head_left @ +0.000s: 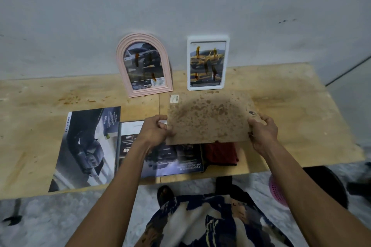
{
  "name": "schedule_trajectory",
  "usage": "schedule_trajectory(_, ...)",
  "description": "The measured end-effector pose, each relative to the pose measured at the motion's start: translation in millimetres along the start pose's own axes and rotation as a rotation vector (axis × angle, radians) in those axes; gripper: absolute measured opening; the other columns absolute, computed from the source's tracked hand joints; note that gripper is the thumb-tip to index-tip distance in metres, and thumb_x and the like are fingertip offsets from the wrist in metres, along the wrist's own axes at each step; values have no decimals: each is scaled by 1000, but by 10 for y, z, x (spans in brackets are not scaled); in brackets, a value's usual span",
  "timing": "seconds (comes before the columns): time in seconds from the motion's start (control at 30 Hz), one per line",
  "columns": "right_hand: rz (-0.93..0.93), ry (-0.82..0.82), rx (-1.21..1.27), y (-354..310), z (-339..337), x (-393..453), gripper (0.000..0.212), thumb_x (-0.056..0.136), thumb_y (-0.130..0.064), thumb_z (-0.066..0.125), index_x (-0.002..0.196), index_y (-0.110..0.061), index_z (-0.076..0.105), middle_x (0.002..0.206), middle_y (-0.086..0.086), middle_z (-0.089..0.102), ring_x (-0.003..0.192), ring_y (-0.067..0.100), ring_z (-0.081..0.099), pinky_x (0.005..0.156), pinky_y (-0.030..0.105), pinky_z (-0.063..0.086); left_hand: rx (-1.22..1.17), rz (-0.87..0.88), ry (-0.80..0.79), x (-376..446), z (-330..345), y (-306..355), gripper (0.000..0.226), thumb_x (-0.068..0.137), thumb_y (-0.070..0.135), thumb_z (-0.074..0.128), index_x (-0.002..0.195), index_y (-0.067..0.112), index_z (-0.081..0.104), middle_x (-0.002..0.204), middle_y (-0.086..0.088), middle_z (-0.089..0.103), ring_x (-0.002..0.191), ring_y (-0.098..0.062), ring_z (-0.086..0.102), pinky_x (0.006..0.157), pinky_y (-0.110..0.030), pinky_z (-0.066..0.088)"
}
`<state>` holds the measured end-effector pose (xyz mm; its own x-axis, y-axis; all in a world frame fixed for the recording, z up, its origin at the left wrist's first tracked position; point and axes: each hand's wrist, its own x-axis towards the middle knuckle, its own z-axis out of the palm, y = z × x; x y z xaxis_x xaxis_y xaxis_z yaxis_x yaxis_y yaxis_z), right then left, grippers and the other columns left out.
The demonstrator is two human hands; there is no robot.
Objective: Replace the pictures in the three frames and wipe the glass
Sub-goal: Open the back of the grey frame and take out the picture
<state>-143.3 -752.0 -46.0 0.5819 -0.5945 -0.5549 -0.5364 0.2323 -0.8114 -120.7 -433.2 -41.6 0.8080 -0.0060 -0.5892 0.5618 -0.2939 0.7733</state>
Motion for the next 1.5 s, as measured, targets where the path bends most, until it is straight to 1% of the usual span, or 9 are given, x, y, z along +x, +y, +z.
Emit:
schedule_trajectory(0.13, 7, 12, -213, -60, -353, 600, 46, 72, -36, 67, 117, -27, 63, 105, 6, 67, 89, 27, 67, 74, 51, 60, 34, -77, 14, 172, 629, 175, 55, 75, -7, 80, 124, 0, 57, 88, -14, 57, 72, -22, 57, 63, -30, 53)
schedule_trajectory(0.3, -64, 55, -463, 59, -589, 1488, 56, 71, -40, 51, 123, -22, 64, 122, 8, 57, 93, 30, 64, 82, 46, 59, -25, -171, 62, 460, 1247, 290, 55, 81, -8, 75, 131, -1, 52, 79, -5, 48, 78, -24, 48, 77, -26, 37)
schedule_trajectory(0.47, -58, -42, -642, -128, -569, 1584, 44, 85, -32, 49, 121, -12, 63, 123, 17, 57, 106, 35, 59, 94, 46, 52, 124, -184, 184, 578, 1569, 399, 34, 78, 0, 74, 105, 17, 63, 92, -5, 64, 83, -22, 59, 82, -28, 49)
schedule_trajectory(0.63, -100, -89, -796, -289, -618, 1437, 39, 88, -15, 51, 126, -8, 55, 128, 18, 51, 114, 36, 51, 101, 41, 44, 137, -232, 247, 851, 1681, 226, 30, 87, 2, 56, 69, 20, 39, 59, 1, 43, 45, -13, 41, 48, -20, 41)
schedule_trajectory(0.7, -138, -113, -874, -300, -635, 1474, 37, 96, -17, 47, 130, -2, 51, 131, 21, 51, 120, 38, 47, 104, 42, 39, 292, -210, 212, 811, 1731, 278, 15, 83, 9, 65, 92, 21, 61, 84, -1, 61, 70, -19, 62, 66, -30, 56)
schedule_trajectory(0.77, -178, -125, -912, -310, -631, 1469, 39, 100, -20, 43, 132, 2, 48, 134, 23, 49, 124, 40, 44, 106, 45, 36, 268, -240, 279, 752, 1829, 376, 53, 73, 22, 64, 125, 12, 64, 121, -6, 65, 112, -28, 62, 100, -34, 48)
schedule_trajectory(0.93, -179, -165, -1029, -256, -640, 1492, 43, 100, -21, 41, 137, 1, 44, 138, 23, 45, 129, 40, 40, 110, 43, 31, 378, -219, 249, 603, 1982, 568, 64, 63, 30, 56, 119, 2, 67, 124, -20, 66, 117, -37, 61, 100, -39, 47)
schedule_trajectory(1.3, -333, -245, -1031, -80, -163, 1002, 54, 89, -20, 51, 142, -12, 39, 144, 16, 34, 132, 36, 33, 105, 47, 36, 296, -156, 456, 276, 1578, 214, 41, 89, 18, 71, 127, 7, 62, 111, -10, 70, 103, -27, 66, 90, -32, 52)
schedule_trajectory(1.5, -403, -522, -836, 126, 494, 296, 37, 89, -8, 55, 126, -9, 52, 100, 1, 55, 92, 19, 57, 72, 24, 41, 379, -215, 518, -11, 766, -199, 35, 89, 18, 72, 120, 5, 65, 113, -15, 70, 107, -33, 64, 92, -37, 49)
